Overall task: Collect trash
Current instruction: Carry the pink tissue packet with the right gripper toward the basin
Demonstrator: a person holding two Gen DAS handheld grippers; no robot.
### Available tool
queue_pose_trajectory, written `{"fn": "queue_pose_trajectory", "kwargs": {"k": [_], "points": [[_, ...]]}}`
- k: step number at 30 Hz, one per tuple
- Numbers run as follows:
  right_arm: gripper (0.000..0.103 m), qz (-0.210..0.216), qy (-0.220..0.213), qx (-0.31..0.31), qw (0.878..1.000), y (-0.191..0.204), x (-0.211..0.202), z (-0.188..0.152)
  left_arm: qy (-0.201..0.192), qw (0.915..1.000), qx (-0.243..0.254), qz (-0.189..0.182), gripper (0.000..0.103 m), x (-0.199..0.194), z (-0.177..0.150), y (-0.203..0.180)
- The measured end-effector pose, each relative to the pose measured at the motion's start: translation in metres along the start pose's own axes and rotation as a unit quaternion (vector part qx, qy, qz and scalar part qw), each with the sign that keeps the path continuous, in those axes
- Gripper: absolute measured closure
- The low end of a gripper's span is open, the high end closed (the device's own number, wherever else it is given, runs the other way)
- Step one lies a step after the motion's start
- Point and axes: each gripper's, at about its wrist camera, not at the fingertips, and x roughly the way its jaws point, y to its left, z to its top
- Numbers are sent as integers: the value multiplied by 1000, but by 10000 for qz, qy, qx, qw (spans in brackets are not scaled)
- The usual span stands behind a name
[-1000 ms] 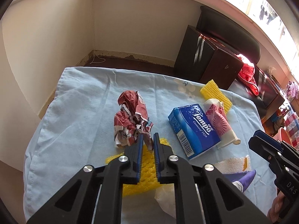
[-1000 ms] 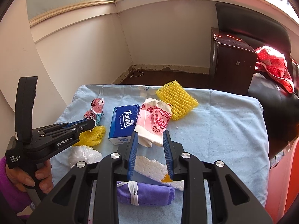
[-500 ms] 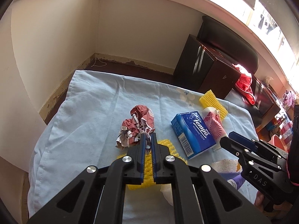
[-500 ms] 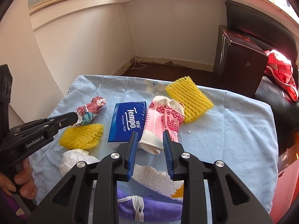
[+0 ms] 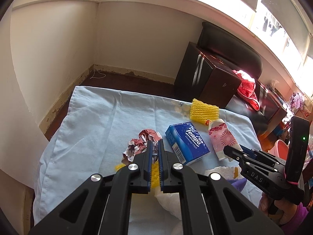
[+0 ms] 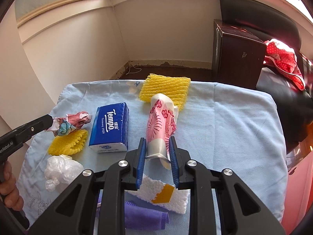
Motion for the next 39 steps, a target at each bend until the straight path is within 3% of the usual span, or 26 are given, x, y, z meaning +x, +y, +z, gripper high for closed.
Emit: {"fn": "queue_pose_trajectory", "kwargs": {"k": [10, 18, 25, 31, 33, 35, 39], "points": [[79, 165, -489, 353, 9980, -17, -62, -15, -304, 9988, 251, -284, 98, -34, 3, -33], [80, 19, -818, 551, 9951, -37, -110, -31, -415, 9953, 613, -625, 98, -55, -6, -72], [80, -100, -799, 1141, 9902, -76, -120, -47, -477, 9923, 838, -775, 98, -68, -14, -96], [80, -124, -932, 1211, 9882, -95, -135, -55, -447, 9919, 880, -803, 98, -67, -15, -99], [79, -155, -864, 1257, 9882, -100, -136, -59, -415, 9918, 881, -825, 98, -65, -16, -101], [68, -200, -673, 1301, 9890, -102, -133, -66, -369, 9917, 892, -845, 98, -62, -18, -103], [67, -199, -183, 1264, 9916, -99, -116, -82, -258, 9916, 910, -883, 98, -55, -21, -104]]}}
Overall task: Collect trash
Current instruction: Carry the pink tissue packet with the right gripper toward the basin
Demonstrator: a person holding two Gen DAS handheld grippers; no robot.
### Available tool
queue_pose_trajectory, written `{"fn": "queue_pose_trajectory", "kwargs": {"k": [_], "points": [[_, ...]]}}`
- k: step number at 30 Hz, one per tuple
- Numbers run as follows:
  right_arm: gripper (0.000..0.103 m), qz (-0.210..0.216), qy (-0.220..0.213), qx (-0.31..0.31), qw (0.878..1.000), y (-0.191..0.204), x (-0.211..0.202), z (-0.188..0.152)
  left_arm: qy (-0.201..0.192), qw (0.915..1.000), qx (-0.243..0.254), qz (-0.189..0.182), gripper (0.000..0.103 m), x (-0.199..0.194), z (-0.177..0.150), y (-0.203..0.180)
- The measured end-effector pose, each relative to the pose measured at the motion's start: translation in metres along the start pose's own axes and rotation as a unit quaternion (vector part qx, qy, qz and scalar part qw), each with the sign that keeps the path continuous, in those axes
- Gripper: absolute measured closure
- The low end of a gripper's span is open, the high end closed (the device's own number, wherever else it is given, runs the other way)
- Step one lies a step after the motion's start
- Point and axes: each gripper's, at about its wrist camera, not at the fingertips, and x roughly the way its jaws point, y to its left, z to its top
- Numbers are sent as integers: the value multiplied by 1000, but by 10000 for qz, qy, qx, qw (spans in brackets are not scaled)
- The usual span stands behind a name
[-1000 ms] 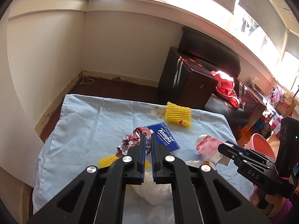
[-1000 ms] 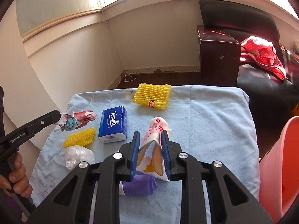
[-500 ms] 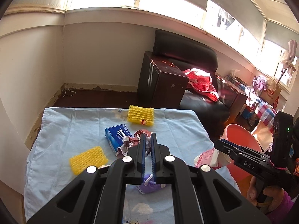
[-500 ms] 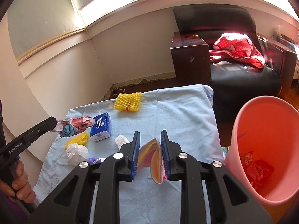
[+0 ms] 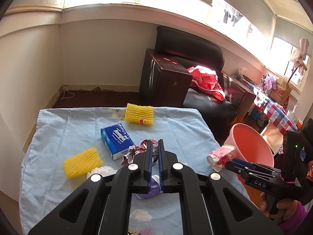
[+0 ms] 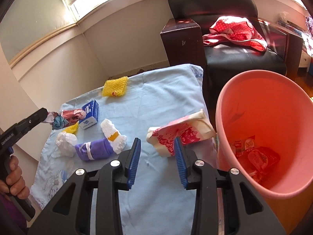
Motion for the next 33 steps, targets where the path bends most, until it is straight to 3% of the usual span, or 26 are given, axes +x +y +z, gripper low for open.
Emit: {"fn": "queue_pose_trajectory", "kwargs": {"k": [3, 8, 12, 16, 20, 30, 33], "points": [[67, -78, 128, -20, 9999, 0, 4, -11, 39, 10000, 16, -22, 98, 2, -2, -1], [67, 42, 265, 474, 9985, -9, 6, -21, 73, 9999, -63, -66, 98, 4, -5, 3], [67, 218, -45, 631, 9978, -2, -3, -9, 74, 9999, -93, -107, 98, 5, -8, 7], [67, 189, -29, 1071, 9941, -4, 8, 7, 52, 9998, -163, -122, 98, 3, -9, 14], [67, -253, -13, 1251, 9918, -2, 24, 11, 36, 9996, -283, -89, 98, 0, -10, 27], [67, -1482, -230, 90, 9886, 32, 43, 3, 53, 9990, -396, -194, 98, -1, -13, 42], [67, -1443, -214, 73, 9893, 27, 40, 5, 51, 9990, -391, -214, 98, -1, -14, 43]]}}
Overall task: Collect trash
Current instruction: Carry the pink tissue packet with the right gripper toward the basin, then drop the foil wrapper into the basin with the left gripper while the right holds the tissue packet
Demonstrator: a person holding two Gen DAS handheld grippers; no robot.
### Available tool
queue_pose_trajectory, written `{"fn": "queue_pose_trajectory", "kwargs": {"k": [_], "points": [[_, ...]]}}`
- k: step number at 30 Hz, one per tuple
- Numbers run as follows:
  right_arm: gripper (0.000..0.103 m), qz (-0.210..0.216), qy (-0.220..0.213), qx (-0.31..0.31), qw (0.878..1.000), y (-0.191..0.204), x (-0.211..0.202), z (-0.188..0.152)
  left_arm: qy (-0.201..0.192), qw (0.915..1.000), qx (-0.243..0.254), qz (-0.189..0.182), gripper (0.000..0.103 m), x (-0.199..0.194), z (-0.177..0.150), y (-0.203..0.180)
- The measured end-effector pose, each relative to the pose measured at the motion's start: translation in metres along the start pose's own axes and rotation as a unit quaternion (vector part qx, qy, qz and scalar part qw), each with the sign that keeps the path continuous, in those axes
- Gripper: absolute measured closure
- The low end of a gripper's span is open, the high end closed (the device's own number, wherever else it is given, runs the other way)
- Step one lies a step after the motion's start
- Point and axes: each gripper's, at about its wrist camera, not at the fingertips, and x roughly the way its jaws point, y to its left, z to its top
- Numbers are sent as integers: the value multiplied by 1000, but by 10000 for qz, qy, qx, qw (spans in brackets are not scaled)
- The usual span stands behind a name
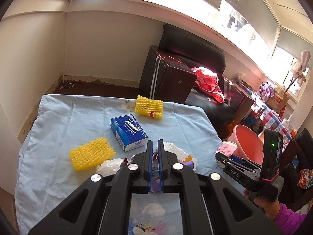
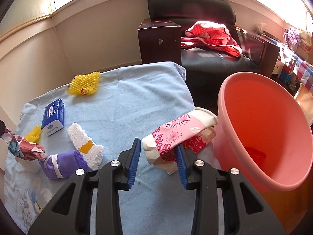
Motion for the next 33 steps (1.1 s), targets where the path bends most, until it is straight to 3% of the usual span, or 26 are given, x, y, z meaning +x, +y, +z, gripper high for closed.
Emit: {"fn": "queue_pose_trajectory", "kwargs": {"k": [6, 14, 16, 21, 26, 33], "points": [[71, 369, 38, 62, 9993, -15, -12, -2, -19, 10000, -5, -28, 98, -2, 2, -3], [72, 829, -404, -55, 9957, -21, -55, -3, -36, 9997, -4, -258, 99, -1, 20, -24], [77, 782, -564, -94, 9953, -24, -65, -3, -59, 9994, 63, -347, 99, 1, 25, -36], [77, 758, -846, -13, 9935, -44, -85, 1, -118, 9973, 414, -595, 99, 6, 36, -79], [93, 795, -905, 250, 9924, -76, -93, 1, -184, 9928, 770, -901, 99, 11, 42, -128], [95, 688, -1146, 488, 9898, -113, -108, -3, -145, 9826, 1254, -1363, 99, 23, 44, -196]]}}
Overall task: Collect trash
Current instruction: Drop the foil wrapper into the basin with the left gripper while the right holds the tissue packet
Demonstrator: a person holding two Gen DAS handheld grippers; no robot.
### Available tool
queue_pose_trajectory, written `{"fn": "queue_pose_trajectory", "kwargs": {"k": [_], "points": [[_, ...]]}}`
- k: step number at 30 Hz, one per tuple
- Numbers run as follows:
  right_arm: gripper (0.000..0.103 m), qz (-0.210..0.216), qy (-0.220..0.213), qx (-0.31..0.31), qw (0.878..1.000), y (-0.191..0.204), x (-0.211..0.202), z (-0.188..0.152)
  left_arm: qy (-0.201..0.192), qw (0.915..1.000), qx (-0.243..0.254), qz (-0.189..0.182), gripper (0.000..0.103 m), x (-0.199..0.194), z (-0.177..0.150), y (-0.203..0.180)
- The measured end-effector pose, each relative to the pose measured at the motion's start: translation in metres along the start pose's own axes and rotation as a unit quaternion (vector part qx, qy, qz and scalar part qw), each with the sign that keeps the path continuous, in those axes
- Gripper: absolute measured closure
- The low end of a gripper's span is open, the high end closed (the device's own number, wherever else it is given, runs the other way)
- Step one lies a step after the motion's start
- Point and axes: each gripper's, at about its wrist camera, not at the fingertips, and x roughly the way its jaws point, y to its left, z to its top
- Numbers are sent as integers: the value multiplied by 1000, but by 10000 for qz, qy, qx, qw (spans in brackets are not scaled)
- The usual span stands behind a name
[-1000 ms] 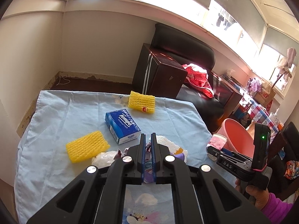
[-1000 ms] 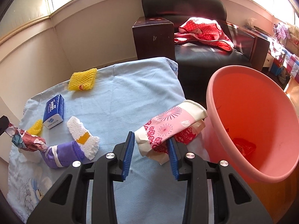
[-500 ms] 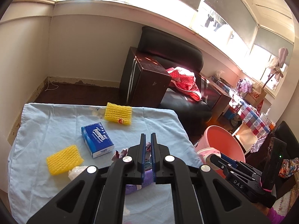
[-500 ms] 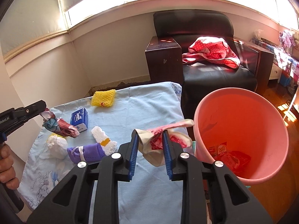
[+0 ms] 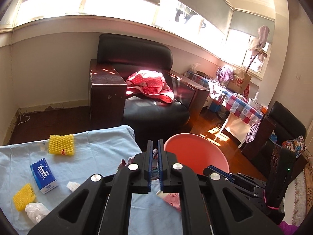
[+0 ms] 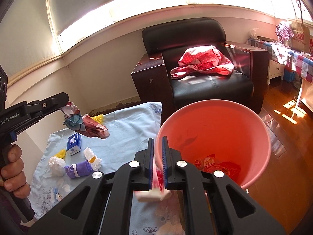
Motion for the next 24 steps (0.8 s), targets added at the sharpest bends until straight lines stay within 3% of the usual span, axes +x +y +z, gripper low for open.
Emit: {"fn": "queue_pose_trajectory", "kwargs": {"k": [7, 13, 16, 17, 24], "points": [[95, -90, 14, 476, 9988, -35, -9, -12, 161, 9979, 336, -535, 99, 35, 7, -51], [94, 300, 537, 1229, 9905, -57, -19, -44, 381, 9941, 658, -771, 98, 70, 2, -81], [73, 353, 935, 1225, 9874, -51, -12, -63, 497, 9927, 725, -819, 98, 87, -1, -87], [70, 382, 1048, 1227, 9862, -48, -7, -68, 532, 9924, 743, -820, 98, 92, -3, -90], [70, 575, 1681, 1263, 9760, -35, 27, -83, 699, 9917, 759, -771, 98, 110, -14, -91]]}}
